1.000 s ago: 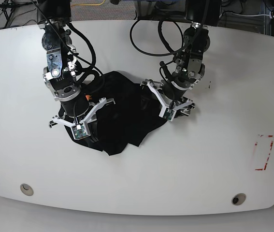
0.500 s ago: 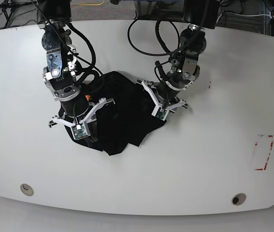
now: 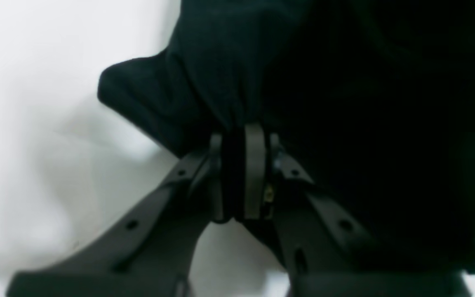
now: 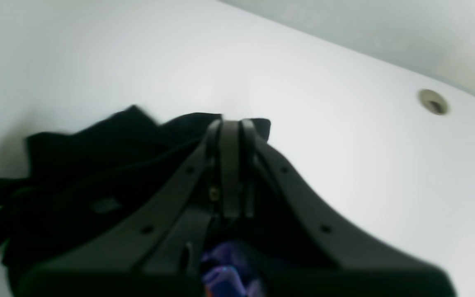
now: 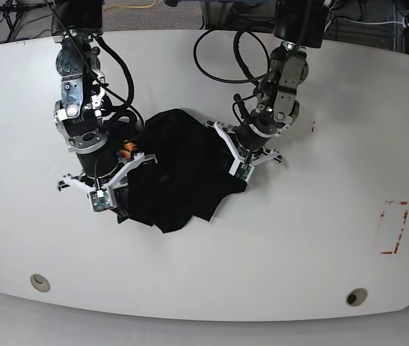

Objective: Fold the T-shirt properly
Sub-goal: 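Lift the shirt with both grippers, pulling them apart to spread it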

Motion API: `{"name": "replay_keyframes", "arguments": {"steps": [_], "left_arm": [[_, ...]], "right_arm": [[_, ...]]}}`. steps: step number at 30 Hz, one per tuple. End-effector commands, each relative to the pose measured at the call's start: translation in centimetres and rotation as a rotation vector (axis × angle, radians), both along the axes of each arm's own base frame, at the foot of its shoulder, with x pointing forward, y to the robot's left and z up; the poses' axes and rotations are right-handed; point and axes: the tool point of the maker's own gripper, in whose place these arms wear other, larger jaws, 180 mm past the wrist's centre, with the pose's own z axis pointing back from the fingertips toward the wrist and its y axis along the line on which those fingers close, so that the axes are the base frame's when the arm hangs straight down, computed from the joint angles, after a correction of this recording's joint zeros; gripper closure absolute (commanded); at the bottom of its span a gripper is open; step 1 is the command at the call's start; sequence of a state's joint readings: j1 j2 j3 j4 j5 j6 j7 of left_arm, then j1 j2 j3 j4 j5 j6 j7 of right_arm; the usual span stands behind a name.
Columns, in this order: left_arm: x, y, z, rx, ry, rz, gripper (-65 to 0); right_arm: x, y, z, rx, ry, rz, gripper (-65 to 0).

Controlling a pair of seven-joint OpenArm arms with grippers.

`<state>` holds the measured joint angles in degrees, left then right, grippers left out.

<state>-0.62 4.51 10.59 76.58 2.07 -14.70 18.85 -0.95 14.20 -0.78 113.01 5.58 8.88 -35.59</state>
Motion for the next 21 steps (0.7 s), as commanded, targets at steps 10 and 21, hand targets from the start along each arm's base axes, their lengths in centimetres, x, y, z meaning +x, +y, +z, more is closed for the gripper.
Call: {"name": "replay_keyframes", "arguments": {"steps": [10,21], "left_arm": [[3.6,5.6,8.2,0.055,-0.207,0.097,-3.8],[4.5,6.3,15.2,0.065,-0.363,0.112,-4.2]], "right_arm": [[1.6,-3.1,4.1,0.003,-0.125,-0.074,0.0],[4.2,-3.2,7.0,0.01,-0.197,-0.077,0.0]]}}
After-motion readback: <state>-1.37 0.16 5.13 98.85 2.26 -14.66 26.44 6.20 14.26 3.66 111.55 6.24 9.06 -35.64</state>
